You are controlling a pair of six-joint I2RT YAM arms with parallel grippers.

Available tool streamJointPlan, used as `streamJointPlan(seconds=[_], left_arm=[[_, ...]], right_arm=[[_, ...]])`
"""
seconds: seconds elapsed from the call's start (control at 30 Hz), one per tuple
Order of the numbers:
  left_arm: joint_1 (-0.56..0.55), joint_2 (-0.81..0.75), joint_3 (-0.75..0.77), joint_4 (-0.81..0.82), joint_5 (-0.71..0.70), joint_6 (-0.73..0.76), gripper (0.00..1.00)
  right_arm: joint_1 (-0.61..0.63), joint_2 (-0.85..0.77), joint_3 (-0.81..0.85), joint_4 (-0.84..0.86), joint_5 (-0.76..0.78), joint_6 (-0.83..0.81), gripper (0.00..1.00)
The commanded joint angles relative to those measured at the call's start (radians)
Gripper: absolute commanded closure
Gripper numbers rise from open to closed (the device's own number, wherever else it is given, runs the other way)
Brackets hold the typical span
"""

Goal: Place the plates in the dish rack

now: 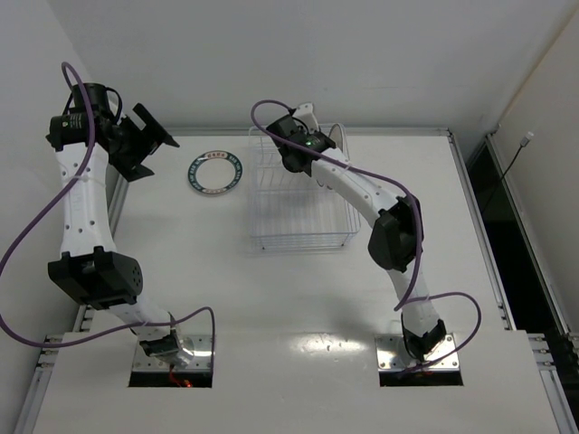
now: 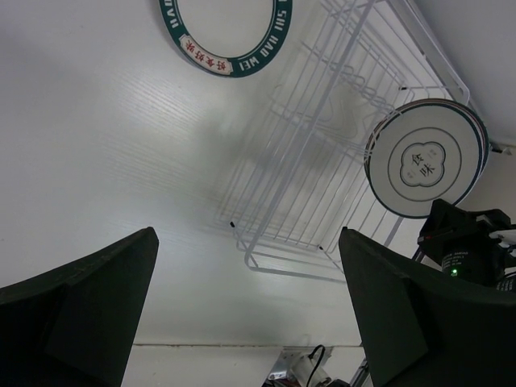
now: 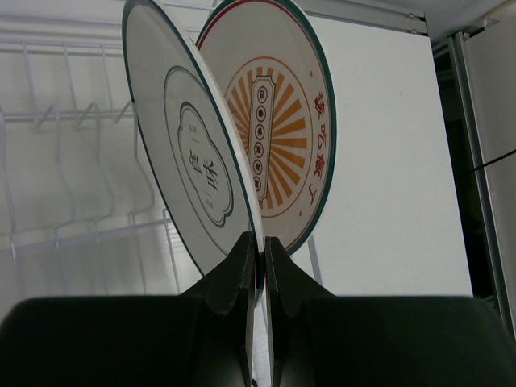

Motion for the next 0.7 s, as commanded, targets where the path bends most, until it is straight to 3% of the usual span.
streamJointPlan(seconds=[0.0, 0.23, 0.43, 0.67], left_arm=[[0.009, -0.044, -0.005, 0.003, -0.004, 0.012, 0.07], [0.009, -0.044, -0.014, 0.003, -0.013, 0.012, 0.07], [0.009, -0.044, -0.023, 0.003, -0.013, 0.012, 0.07], [0.009, -0.035, -0.023, 0.012, -0.013, 0.012, 0.07]], right_arm=[[-0.013, -0.067, 0.006, 0.050, 0.101, -0.017, 1.00], [-0.022, -0.142, -0.003, 0.186, 0.183, -0.149, 1.00], [-0.022, -0.142, -0.037, 0.205, 0.202, -0.160, 1.00], [-0.042, -0.081, -0.063, 0.125, 0.014, -0.032, 1.00]])
